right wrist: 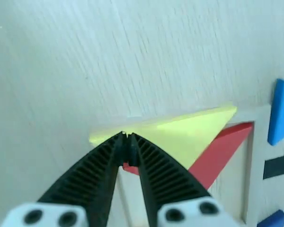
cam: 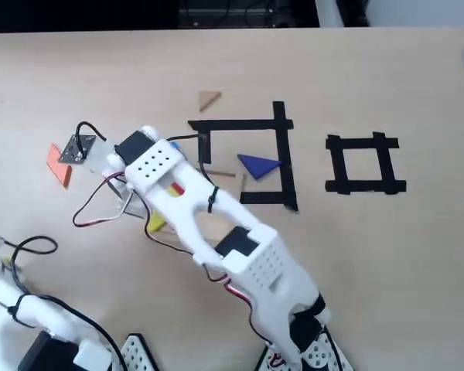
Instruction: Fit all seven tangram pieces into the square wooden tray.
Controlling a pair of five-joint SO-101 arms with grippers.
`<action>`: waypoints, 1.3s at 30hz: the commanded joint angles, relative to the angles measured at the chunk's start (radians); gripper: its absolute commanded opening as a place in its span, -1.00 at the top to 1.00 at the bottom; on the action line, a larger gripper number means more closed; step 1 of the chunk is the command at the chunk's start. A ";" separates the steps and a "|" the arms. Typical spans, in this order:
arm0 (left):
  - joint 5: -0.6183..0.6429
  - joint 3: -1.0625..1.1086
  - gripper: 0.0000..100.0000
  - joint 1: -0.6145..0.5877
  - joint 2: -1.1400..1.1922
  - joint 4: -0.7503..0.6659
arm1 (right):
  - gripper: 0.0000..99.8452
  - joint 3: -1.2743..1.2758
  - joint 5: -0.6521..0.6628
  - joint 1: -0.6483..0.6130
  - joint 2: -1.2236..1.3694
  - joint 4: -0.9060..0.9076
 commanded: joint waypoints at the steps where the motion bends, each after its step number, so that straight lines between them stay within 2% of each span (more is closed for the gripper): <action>1: -0.017 0.001 0.61 -0.039 -0.023 -0.015 | 0.98 -0.110 0.012 -0.054 0.024 -0.011; 15: -0.015 0.005 0.61 -0.036 -0.023 -0.015 | 0.98 -0.128 0.029 -0.057 0.130 0.014; 24: -0.017 0.005 0.61 -0.022 -0.017 -0.015 | 0.98 -0.130 0.026 0.014 0.128 0.089; 39: -0.015 0.007 0.61 -0.012 -0.015 -0.018 | 0.98 -0.120 0.025 0.063 0.128 0.192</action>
